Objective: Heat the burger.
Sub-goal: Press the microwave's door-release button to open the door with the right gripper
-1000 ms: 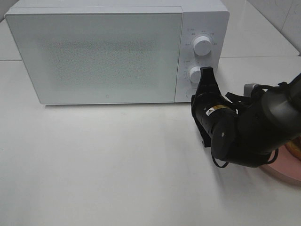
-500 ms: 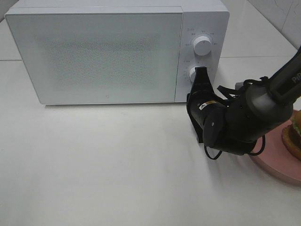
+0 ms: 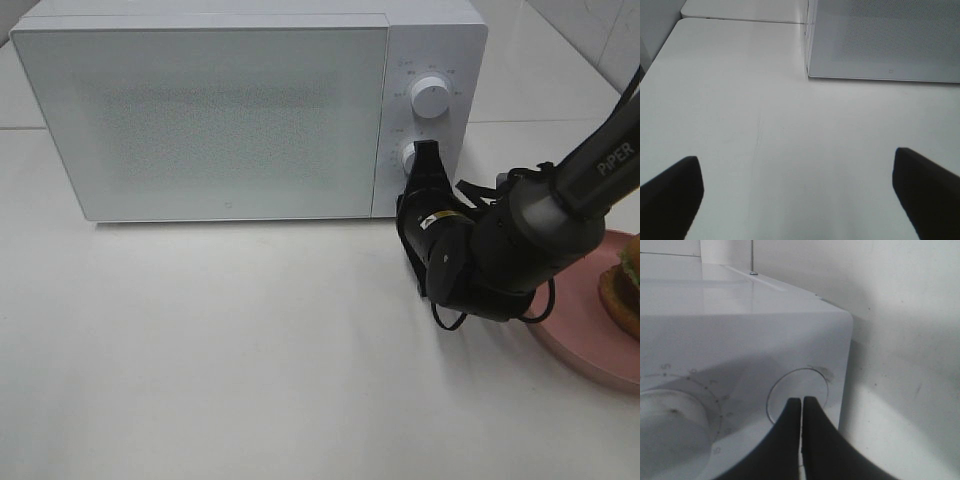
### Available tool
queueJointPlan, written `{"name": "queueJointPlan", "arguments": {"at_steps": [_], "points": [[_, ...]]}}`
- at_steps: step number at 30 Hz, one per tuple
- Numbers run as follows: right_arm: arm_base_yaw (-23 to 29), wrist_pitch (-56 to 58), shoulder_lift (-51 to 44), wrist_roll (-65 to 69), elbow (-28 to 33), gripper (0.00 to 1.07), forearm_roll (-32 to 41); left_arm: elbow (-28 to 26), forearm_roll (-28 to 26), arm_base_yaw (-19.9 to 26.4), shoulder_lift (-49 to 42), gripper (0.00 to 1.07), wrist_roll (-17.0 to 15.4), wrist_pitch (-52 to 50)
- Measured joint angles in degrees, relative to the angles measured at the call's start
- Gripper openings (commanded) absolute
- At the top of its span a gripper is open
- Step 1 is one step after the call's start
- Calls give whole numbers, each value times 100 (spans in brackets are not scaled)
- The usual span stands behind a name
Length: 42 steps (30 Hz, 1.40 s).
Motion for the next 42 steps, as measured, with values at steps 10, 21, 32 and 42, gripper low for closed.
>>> {"name": "queueJointPlan", "arguments": {"at_steps": [10,21,32,42], "points": [[-74,-86,57,0,-69,0,-34,0,0,0,0,97,0,0],[-74,-126,195,0,-189,0,-6,0,0,0,0,97,0,0],[-46,-92,304,0,-447,0,269,0,0,0,0,97,0,0],[0,-69,453,-206,-728,0,642,0,0,0,0,97,0,0]]}}
